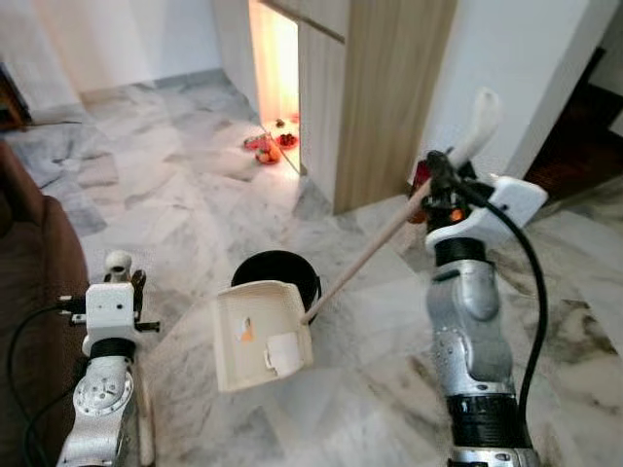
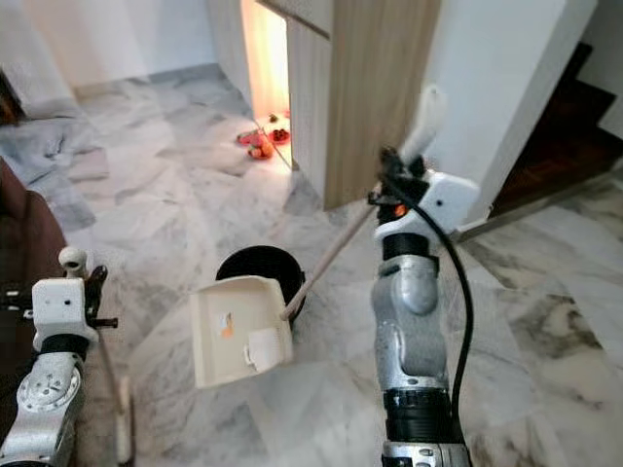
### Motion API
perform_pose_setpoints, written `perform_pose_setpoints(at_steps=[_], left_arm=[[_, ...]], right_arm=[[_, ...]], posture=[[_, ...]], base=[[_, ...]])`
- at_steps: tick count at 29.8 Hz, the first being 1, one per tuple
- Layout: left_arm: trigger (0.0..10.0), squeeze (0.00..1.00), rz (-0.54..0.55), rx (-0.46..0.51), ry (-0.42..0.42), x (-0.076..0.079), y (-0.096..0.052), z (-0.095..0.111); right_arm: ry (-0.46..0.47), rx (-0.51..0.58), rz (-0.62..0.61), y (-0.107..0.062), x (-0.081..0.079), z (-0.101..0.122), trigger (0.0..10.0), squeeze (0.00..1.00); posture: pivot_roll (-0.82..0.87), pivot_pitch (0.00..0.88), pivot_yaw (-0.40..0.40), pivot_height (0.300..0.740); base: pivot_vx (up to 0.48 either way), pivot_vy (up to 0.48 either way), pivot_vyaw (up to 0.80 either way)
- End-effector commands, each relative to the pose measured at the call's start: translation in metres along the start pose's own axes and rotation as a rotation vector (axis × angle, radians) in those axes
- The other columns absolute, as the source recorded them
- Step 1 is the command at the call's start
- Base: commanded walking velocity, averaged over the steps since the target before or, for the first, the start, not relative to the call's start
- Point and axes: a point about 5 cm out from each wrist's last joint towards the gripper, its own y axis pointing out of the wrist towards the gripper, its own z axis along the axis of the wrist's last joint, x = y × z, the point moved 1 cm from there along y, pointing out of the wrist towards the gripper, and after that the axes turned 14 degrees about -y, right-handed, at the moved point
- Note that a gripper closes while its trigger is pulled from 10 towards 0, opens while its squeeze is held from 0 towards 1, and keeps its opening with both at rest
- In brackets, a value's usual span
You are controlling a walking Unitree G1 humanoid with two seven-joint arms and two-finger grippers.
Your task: Sweep floor
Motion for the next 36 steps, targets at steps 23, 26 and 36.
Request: perform_pose_setpoints(at_steps=[23, 26, 36], left_arm=[[10.0, 0.00, 0.006, 0.060, 0.017, -0.0031, 0.0050, 0.0130], [10.0, 0.00, 0.003, 0.061, 0.020, -0.0031, 0.0052, 0.0131], [10.0, 0.00, -0.001, 0.068, 0.022, -0.0009, 0.0059, 0.0145]], right_arm=[[0.022, 0.094, 0.054, 0.0066, -0.0155, 0.0203, 10.0, 0.00], [0.024, 0.095, 0.054, 0.0067, -0.0158, 0.0205, 10.0, 0.00], [0.036, 0.101, 0.054, 0.0074, -0.0155, 0.0219, 10.0, 0.00]], posture=[[0.14, 0.000, -0.017, 0.740], [0.14, 0.000, -0.018, 0.740], [0.14, 0.000, -0.020, 0.740]], base=[[0.308, 0.000, 0.32], [0.307, 0.000, 0.64], [0.308, 0.000, 0.06]])
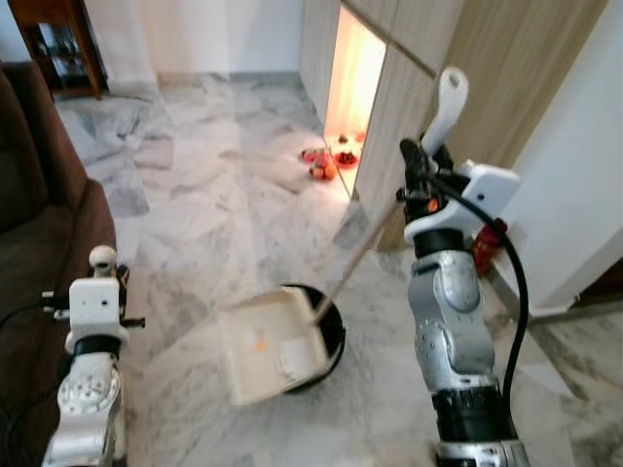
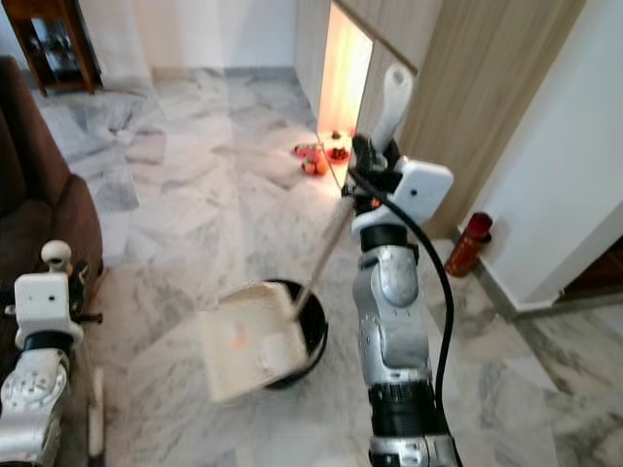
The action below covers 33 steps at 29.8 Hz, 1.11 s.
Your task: Sweep floor
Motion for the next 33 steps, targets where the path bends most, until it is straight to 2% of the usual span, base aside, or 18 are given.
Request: perform_pose_setpoints(at_steps=[1, 33], left_arm=[[10.0, 0.00, -0.022, 0.062, -0.008, 0.0060, 0.0056, 0.0128], [10.0, 0.00, -0.027, 0.063, -0.020, 0.0094, 0.0060, 0.0112]], right_arm=[[0.008, 0.075, -0.015, 0.0047, 0.0030, 0.0164, 10.0, 0.00], [0.024, 0.084, 0.001, 0.0061, -0.0017, 0.0186, 10.0, 0.00]], posture=[[0.14, 0.000, -0.022, 0.740], [0.14, 0.000, -0.030, 0.740]], base=[[0.311, 0.000, 0.00], [0.308, 0.000, 0.00]])
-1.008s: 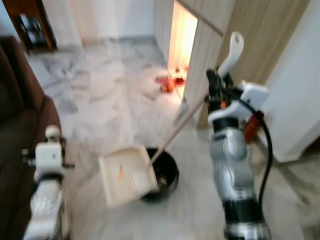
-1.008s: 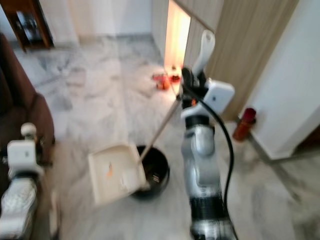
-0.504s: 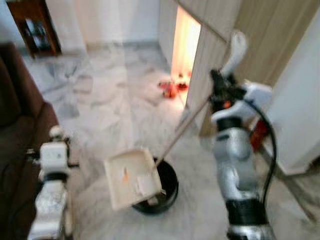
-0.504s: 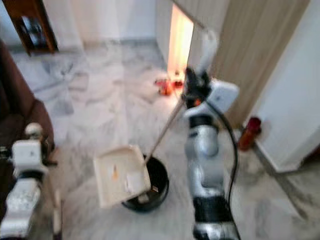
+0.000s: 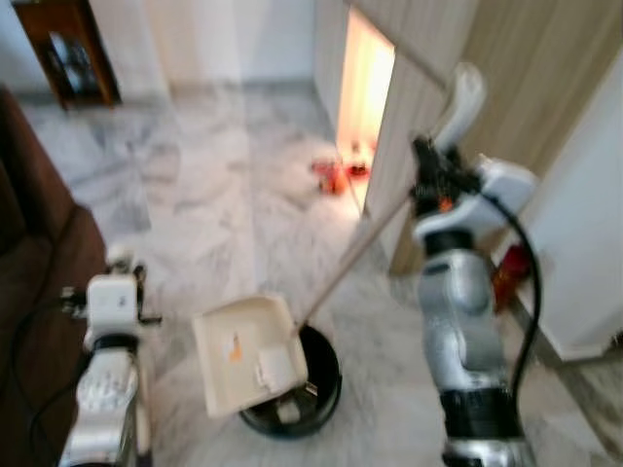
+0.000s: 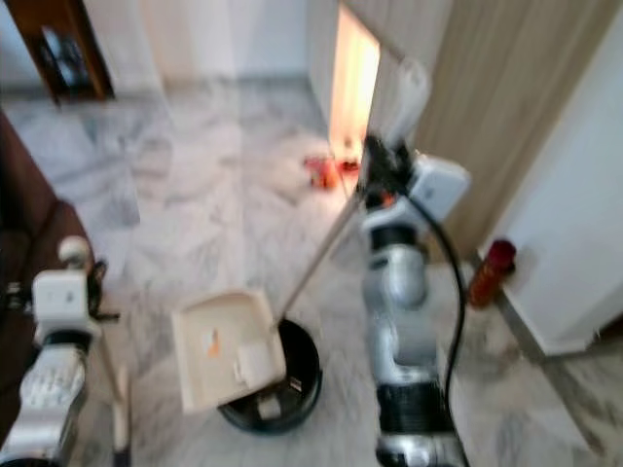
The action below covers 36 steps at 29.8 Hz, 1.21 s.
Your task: Sweep floor
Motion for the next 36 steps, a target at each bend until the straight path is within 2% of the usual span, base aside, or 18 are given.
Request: perform_pose_setpoints(at_steps=[1, 7, 17, 23, 28, 30, 36], left_arm=[[10.0, 0.00, 0.001, 0.042, 0.014, -0.004, 0.004, 0.009], [10.0, 0.00, 0.002, 0.045, 0.013, -0.003, 0.003, 0.009], [10.0, 0.00, -0.017, 0.052, 0.001, 0.002, 0.001, 0.009], [10.0, 0.00, -0.017, 0.056, -0.001, 0.004, 0.001, 0.010], [10.0, 0.00, -0.023, 0.056, -0.005, 0.006, 0.001, 0.009], [10.0, 0.00, -0.026, 0.056, -0.007, 0.006, 0.001, 0.009], [10.0, 0.00, -0.042, 0.059, 0.000, 0.009, 0.002, 0.010]], right_arm=[[0.020, 0.068, 0.022, 0.004, -0.010, 0.015, 10.0, 0.00], [0.025, 0.067, 0.029, 0.003, -0.012, 0.015, 10.0, 0.00], [0.035, 0.079, 0.051, 0.002, -0.020, 0.017, 10.0, 0.00], [0.063, 0.115, 0.089, -0.002, -0.031, 0.022, 10.0, 0.00], [0.046, 0.177, 0.169, -0.008, -0.052, 0.031, 10.0, 0.00], [-0.002, 0.214, 0.202, -0.011, -0.060, 0.034, 10.0, 0.00], [-0.014, 0.305, 0.350, -0.031, -0.097, 0.046, 10.0, 0.00]], posture=[[0.14, 0.000, -0.030, 0.740], [0.15, 0.000, -0.033, 0.740], [0.14, 0.000, -0.034, 0.740], [0.14, 0.000, -0.032, 0.740], [0.14, 0.000, -0.030, 0.740], [0.14, 0.000, -0.030, 0.740], [0.13, 0.000, -0.022, 0.740]], base=[[0.307, 0.000, 0.00], [0.306, 0.000, 0.00], [0.000, 0.000, 0.00], [0.000, 0.000, 0.00], [0.000, 0.000, 0.00], [0.000, 0.000, 0.00], [0.000, 0.000, 0.00]])
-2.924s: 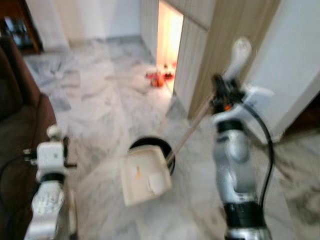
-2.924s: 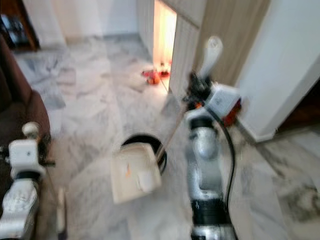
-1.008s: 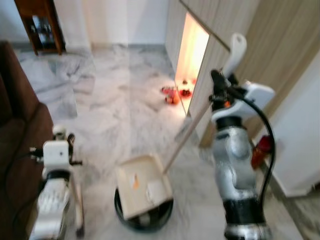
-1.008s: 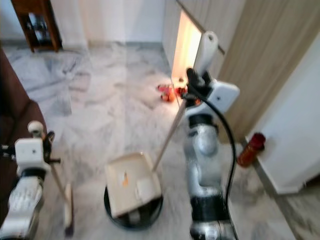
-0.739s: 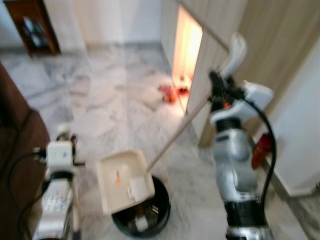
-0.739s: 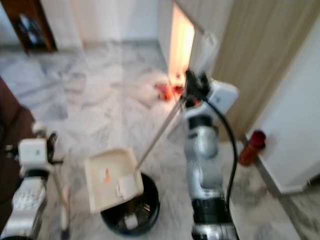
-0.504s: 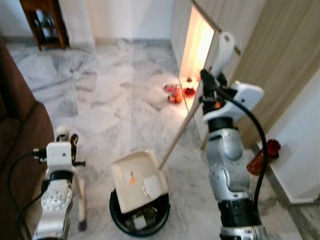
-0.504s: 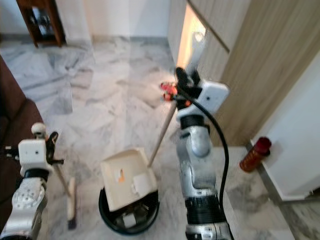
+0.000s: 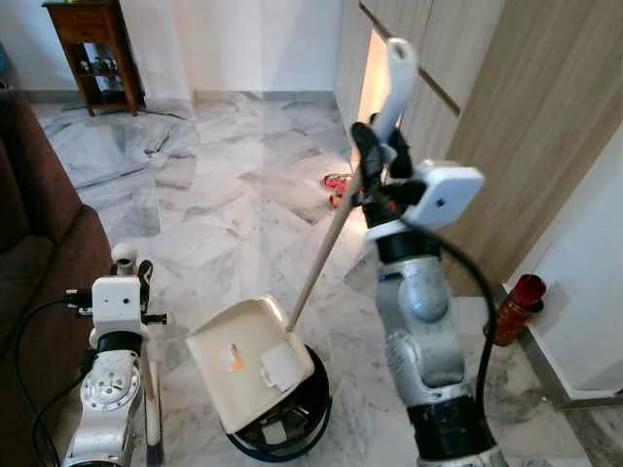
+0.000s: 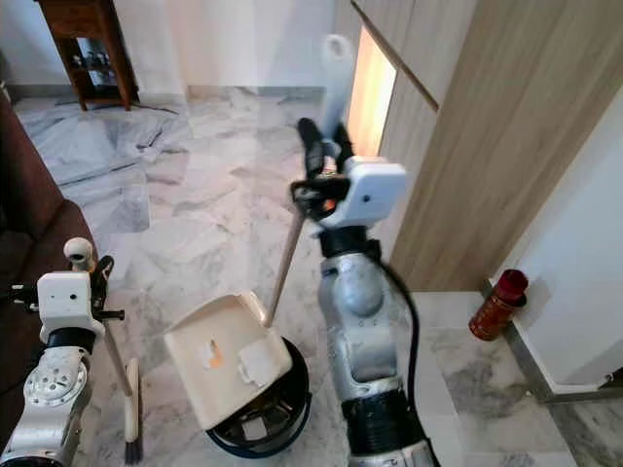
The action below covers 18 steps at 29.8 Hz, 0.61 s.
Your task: Sweep floor
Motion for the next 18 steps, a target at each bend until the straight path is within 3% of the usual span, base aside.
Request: perform_pose_setpoints(at_steps=[1, 6, 18], left_arm=[[10.0, 0.00, -0.022, 0.053, 0.001, 0.005, 0.004, 0.010], [10.0, 0.00, -0.035, 0.054, 0.000, 0.008, 0.004, 0.010], [10.0, 0.00, -0.066, 0.049, 0.012, 0.013, 0.003, 0.009]], right_arm=[[0.020, 0.132, 0.017, 0.004, -0.011, 0.027, 10.0, 0.00], [-0.054, 0.204, 0.148, -0.003, -0.039, 0.036, 10.0, 0.00], [-0.118, 0.312, 0.243, -0.018, -0.069, 0.055, 10.0, 0.00]], posture=[[0.13, 0.000, -0.022, 0.740], [0.12, 0.000, -0.019, 0.740], [0.10, 0.000, -0.003, 0.740]], base=[[0.000, 0.000, 0.00], [0.000, 0.000, 0.00], [0.000, 0.000, 0.00]])
